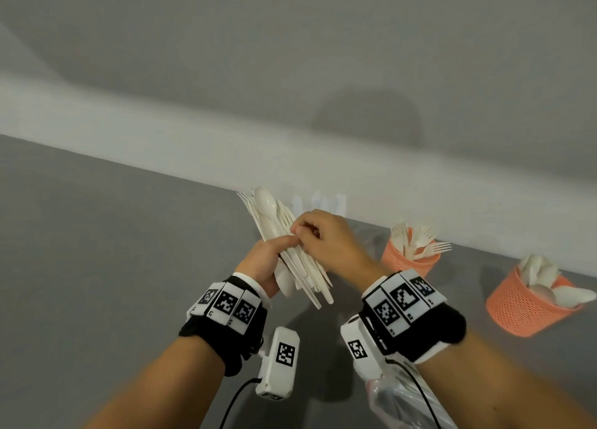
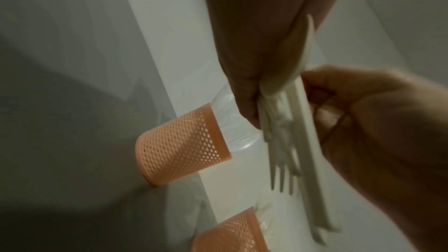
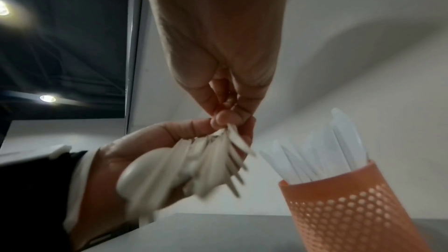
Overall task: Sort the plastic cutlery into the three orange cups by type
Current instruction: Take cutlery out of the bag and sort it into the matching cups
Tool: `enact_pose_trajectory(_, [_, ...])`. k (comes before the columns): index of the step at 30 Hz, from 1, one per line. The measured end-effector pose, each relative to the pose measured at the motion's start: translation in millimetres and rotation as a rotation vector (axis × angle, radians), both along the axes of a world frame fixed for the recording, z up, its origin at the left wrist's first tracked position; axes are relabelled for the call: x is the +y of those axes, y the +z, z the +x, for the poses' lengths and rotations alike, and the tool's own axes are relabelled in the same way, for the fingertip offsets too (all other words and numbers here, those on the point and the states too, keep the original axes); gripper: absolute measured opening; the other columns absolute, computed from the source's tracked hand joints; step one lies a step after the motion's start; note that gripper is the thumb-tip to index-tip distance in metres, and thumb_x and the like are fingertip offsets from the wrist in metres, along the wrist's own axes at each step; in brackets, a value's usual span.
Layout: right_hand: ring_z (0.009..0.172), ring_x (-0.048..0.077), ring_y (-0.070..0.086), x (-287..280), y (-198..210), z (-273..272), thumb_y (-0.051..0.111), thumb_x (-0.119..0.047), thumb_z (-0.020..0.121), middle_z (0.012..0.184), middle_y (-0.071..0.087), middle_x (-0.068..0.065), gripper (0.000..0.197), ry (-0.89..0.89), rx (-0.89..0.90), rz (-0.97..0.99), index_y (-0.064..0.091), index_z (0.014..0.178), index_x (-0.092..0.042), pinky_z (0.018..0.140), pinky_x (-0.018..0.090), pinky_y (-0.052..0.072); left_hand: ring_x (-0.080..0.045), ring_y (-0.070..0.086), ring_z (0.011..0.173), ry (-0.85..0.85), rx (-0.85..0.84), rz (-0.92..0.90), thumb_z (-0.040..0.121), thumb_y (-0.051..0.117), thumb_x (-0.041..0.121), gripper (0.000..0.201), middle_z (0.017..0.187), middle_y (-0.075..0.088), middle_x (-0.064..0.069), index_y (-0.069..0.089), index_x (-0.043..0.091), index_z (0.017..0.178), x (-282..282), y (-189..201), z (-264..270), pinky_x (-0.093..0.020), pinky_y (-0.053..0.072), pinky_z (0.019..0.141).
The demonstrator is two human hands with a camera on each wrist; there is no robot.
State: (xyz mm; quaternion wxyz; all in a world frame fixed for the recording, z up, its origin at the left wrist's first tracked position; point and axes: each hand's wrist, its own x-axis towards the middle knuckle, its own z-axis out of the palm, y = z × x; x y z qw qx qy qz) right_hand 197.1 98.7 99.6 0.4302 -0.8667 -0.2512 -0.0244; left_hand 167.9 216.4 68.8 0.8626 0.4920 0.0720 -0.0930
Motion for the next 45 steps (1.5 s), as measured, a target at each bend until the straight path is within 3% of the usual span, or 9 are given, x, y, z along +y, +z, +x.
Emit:
enact_pose_trajectory(4, [0.065, 0.003, 0.047, -8.0, -4.4, -10.9, 0.058, -0.016, 0.087, 0.084, 0.052, -0.004, 0.017, 0.057, -0.035, -0.063, 0.060, 0.104, -0.014, 0.061, 0.006, 0.038, -0.024, 0.069, 0.071, -0.070, 0.068, -0.111, 0.092, 0.047, 0.019, 0.025, 0.084, 0.067, -0.014, 0.061, 0.003, 0.104, 0.2, -1.9, -2.9, -0.035, 0.058, 0.061])
enact_pose_trajectory(10, [0.064, 0.003, 0.044, -13.3, -4.1, -15.7, 0.060, -0.017, 0.085, 0.082, 0.050, -0.002, 0.032, 0.016, -0.022, -0.196, 0.051, 0.116, -0.012, 0.062, 0.016, 0.037, -0.023, 0.068, 0.069, -0.110, 0.087, -0.168, 0.094, 0.045, 0.026, 0.026, 0.080, 0.066, -0.011, 0.062, 0.007, 0.096, -6.5, -2.5, -9.0, -0.036, 0.056, 0.064])
enact_pose_trajectory(16, [0.067, 0.009, 0.044, -15.1, -5.5, -23.0, 0.045, -0.011, 0.092, 0.082, 0.047, -0.002, 0.018, -0.006, -0.112, -0.313, 0.050, 0.108, -0.008, 0.054, 0.012, 0.028, -0.031, 0.064, 0.090, -0.072, 0.045, -0.167, 0.093, 0.047, 0.013, 0.029, 0.099, 0.063, -0.016, 0.055, 0.005, 0.120, -14.7, -2.9, -14.7, -0.048, 0.052, 0.083])
enact_pose_trajectory(22, [0.068, 0.007, 0.046, -17.6, -5.5, -27.4, 0.044, -0.013, 0.095, 0.074, 0.043, -0.010, 0.013, -0.028, -0.108, -0.172, 0.046, 0.107, -0.009, 0.054, 0.012, 0.034, -0.033, 0.062, 0.099, -0.082, 0.023, -0.179, 0.092, 0.050, 0.013, 0.035, 0.116, 0.059, -0.021, 0.053, 0.003, 0.125, -12.8, -1.3, -14.7, -0.046, 0.054, 0.081])
enact_pose_trajectory(26, [0.059, 0.003, 0.043, -17.3, -2.2, -30.9, 0.046, -0.010, 0.094, 0.067, 0.042, -0.012, 0.016, -0.041, -0.121, -0.018, 0.044, 0.110, -0.009, 0.056, 0.009, 0.040, -0.028, 0.069, 0.084, -0.107, 0.002, -0.227, 0.088, 0.053, 0.014, 0.036, 0.098, 0.066, -0.015, 0.055, 0.004, 0.123, -10.8, 0.8, -12.0, -0.041, 0.059, 0.069])
enact_pose_trajectory(33, [0.063, 0.008, 0.044, -18.9, -5.8, -28.6, 0.059, -0.010, 0.087, 0.076, 0.052, 0.006, 0.009, -0.060, -0.145, 0.007, 0.058, 0.086, -0.001, 0.059, 0.015, 0.038, -0.022, 0.071, 0.076, -0.133, 0.018, -0.268, 0.089, 0.053, 0.024, 0.025, 0.083, 0.071, -0.010, 0.062, 0.005, 0.101, -14.7, 4.4, -9.0, -0.034, 0.059, 0.067])
enact_pose_trajectory(36, [0.078, 0.010, 0.052, -21.1, -5.8, -29.7, 0.060, -0.007, 0.086, 0.090, 0.048, 0.000, 0.006, -0.058, -0.245, -0.038, 0.062, 0.090, -0.006, 0.070, 0.018, 0.047, -0.025, 0.071, 0.074, -0.109, 0.032, -0.274, 0.093, 0.050, 0.024, 0.024, 0.081, 0.070, -0.012, 0.059, 0.004, 0.103, -15.5, 4.6, -9.4, -0.035, 0.058, 0.062])
enact_pose_trajectory(41, [0.071, 0.005, 0.045, -28.7, -1.0, -34.6, 0.060, -0.016, 0.085, 0.087, 0.045, -0.008, 0.018, 0.110, -0.225, -0.185, 0.064, 0.103, -0.012, 0.068, 0.013, 0.038, -0.021, 0.065, 0.065, -0.066, 0.050, -0.277, 0.091, 0.051, 0.023, 0.019, 0.069, 0.061, -0.008, 0.058, 0.008, 0.081, -12.5, 7.8, -7.9, -0.031, 0.058, 0.064])
enact_pose_trajectory(45, [0.091, 0.015, 0.052, -28.7, 0.4, -36.1, 0.054, -0.024, 0.090, 0.107, 0.056, 0.003, 0.030, 0.078, -0.195, -0.382, 0.056, 0.119, -0.015, 0.076, 0.023, 0.042, -0.019, 0.066, 0.059, -0.020, 0.096, -0.318, 0.092, 0.050, 0.020, 0.021, 0.065, 0.062, -0.005, 0.057, 0.010, 0.075, -13.8, 12.0, -8.1, -0.030, 0.058, 0.060])
